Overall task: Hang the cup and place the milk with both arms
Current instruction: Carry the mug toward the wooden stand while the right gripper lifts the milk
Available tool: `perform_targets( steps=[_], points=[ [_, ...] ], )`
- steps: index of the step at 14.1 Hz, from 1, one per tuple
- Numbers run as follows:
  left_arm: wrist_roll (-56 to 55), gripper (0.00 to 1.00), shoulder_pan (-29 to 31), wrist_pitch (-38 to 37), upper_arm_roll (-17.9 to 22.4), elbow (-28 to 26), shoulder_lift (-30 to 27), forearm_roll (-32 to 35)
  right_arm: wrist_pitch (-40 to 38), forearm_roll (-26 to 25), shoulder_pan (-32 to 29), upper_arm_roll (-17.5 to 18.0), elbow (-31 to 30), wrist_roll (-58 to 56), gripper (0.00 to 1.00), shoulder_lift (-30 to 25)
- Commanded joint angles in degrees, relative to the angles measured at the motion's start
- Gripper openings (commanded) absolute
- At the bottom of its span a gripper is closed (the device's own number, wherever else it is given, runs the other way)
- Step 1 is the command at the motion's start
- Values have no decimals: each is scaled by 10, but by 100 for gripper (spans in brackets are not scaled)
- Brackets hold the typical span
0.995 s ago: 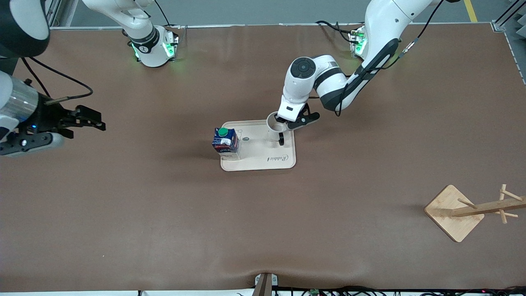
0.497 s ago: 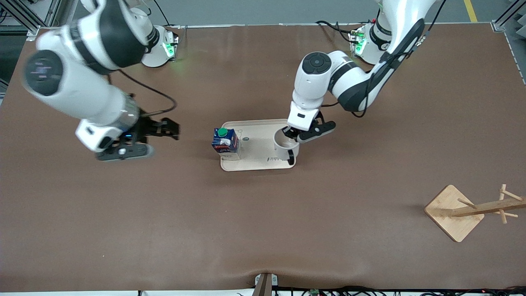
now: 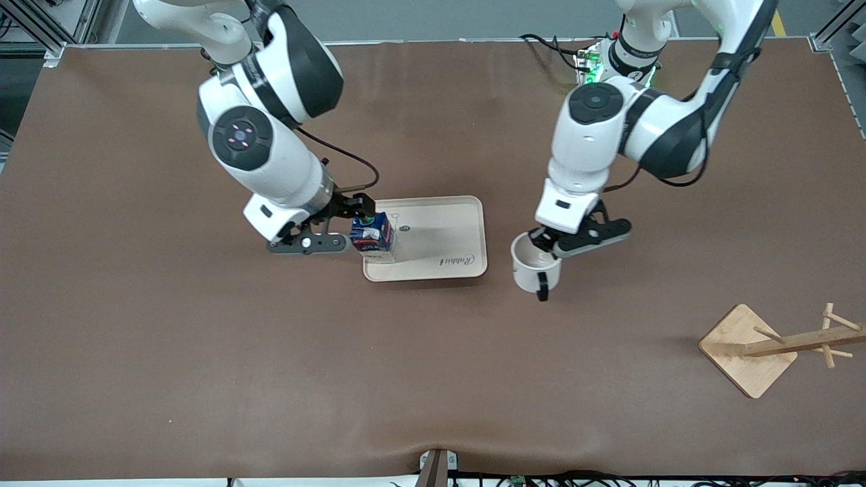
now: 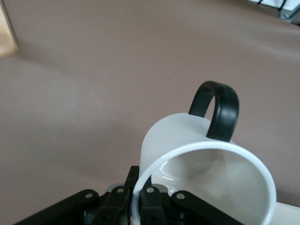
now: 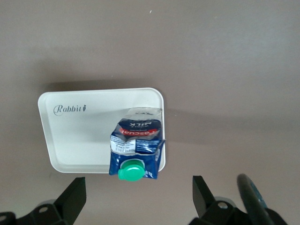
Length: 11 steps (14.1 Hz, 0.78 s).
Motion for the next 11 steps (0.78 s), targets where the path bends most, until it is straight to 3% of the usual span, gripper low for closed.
perform_targets(
  steps=[1,11],
  points=[
    [59,0,34,-19,-4,-9,-30,11,23,9,26,-8,-17,10,100,11],
    [199,0,117,-17,-2,-7,-57,10,100,-36,62,-9,-94,44,100,19]
  ],
)
